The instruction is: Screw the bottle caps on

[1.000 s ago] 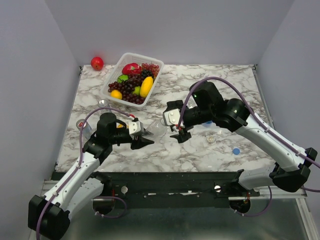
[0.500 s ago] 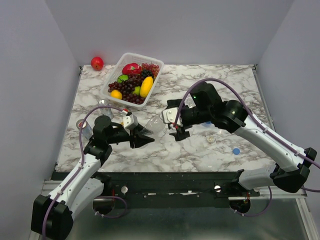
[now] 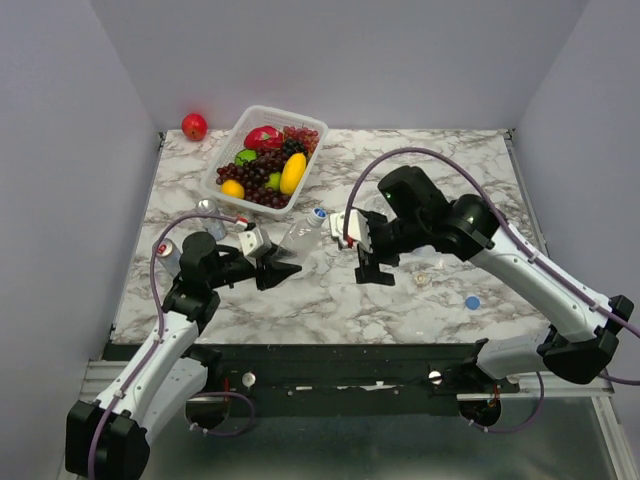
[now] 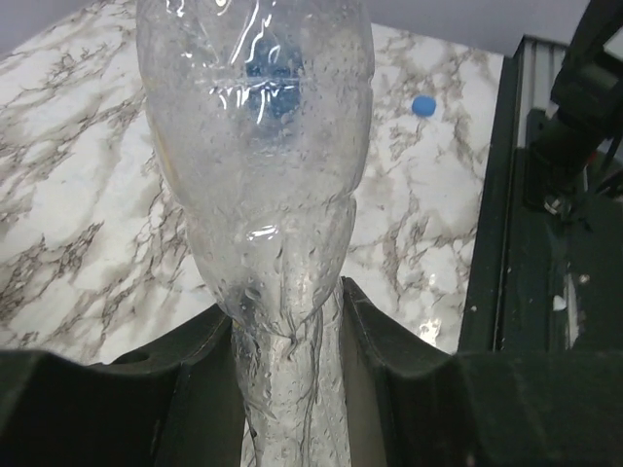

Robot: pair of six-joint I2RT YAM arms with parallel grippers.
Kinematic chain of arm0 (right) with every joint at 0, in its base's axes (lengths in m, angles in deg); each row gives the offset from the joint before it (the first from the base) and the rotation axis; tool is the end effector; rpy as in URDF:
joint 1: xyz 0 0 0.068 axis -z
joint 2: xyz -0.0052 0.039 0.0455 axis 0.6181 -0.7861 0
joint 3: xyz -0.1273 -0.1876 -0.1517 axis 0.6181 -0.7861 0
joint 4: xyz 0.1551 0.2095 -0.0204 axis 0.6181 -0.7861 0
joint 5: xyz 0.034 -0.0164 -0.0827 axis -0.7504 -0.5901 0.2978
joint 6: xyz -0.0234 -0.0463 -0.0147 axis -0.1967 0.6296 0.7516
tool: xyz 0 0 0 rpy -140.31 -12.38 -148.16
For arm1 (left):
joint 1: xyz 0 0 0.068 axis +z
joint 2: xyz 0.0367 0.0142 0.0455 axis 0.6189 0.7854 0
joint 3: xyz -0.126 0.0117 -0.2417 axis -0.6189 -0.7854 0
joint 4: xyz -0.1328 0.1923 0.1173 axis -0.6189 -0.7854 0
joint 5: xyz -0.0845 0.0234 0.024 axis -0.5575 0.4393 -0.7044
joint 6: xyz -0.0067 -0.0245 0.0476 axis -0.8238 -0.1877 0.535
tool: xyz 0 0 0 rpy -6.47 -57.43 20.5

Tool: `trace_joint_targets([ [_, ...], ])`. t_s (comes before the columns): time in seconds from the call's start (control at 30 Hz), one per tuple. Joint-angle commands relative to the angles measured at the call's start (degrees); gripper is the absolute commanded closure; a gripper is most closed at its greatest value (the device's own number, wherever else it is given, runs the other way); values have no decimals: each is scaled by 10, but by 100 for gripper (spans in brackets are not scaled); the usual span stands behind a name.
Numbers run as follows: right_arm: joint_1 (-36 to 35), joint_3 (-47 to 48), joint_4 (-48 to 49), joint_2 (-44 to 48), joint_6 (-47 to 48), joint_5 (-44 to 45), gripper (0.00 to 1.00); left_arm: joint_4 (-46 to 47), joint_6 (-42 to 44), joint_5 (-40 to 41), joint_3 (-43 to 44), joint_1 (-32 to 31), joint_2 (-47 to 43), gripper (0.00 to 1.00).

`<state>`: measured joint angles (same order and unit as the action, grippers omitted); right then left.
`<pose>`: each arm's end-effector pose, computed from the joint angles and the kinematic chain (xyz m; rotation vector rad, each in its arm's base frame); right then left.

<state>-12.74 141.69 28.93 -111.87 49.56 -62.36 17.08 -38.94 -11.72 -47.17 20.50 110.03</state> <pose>0.1515 0.2098 0.3980 -1.8649 1.5124 0.5863 0.1587 -0.0805 0.2655 0.9293 1.4558 -1.0078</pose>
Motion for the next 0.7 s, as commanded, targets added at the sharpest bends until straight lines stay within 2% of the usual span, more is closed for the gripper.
trace_joint_targets([
  [0.0, 23, 90, 16, -27, -32, -13, 9, -185, 235, -26, 38, -4, -8, 100],
  [0.13, 22, 92, 47, -23, 32, -87, 5, -289, 336, -40, 78, -6, 16, 100],
  [0.23, 13, 53, 76, -13, 86, -105, 2, -310, 350, -45, 94, -12, 22, 100],
  [0.33, 5, 36, 89, -16, 122, -110, 1, -305, 347, -46, 101, -16, 25, 100],
  [0.67, -15, 14, 93, -20, 165, -97, 1, -226, 247, -47, 83, -16, 11, 100],
])
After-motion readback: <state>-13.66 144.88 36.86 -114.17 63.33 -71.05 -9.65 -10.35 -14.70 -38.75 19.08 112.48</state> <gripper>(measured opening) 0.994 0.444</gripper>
